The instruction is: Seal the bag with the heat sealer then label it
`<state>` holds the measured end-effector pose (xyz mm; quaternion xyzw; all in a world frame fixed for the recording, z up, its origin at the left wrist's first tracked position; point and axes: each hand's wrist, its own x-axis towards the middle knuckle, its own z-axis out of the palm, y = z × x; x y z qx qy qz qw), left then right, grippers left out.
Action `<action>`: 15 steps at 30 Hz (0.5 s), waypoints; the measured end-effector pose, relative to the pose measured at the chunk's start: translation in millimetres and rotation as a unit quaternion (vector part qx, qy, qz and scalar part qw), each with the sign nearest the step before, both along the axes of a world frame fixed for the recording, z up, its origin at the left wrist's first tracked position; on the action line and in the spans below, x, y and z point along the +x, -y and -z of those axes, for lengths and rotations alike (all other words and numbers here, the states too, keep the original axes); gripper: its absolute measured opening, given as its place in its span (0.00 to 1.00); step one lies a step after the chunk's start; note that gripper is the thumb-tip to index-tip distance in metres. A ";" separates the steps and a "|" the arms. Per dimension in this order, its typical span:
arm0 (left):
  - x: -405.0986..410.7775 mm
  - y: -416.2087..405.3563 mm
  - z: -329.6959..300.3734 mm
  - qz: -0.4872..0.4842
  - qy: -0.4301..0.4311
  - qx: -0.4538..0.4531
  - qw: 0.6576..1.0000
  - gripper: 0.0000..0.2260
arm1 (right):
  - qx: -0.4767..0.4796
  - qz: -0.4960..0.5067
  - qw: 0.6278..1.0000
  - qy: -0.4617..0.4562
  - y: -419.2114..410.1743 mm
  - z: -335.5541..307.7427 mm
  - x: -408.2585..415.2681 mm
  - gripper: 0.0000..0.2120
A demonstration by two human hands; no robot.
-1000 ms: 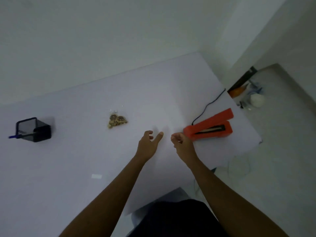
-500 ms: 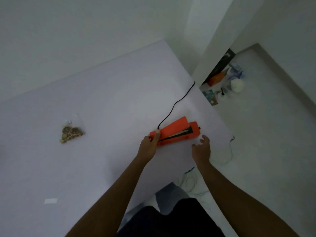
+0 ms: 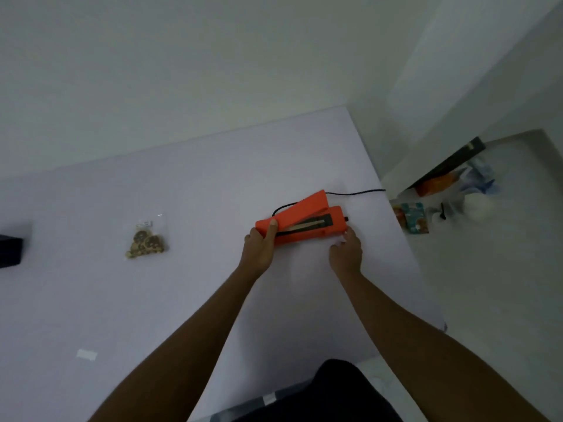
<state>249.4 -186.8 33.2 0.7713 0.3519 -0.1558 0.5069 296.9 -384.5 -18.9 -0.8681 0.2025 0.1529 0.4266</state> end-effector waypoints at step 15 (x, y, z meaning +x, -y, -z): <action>63.3 -42.3 -15.4 0.005 -0.031 -0.009 0.999 0.39 | -0.030 -0.125 0.992 -0.009 -28.2 -20.6 71.4 0.32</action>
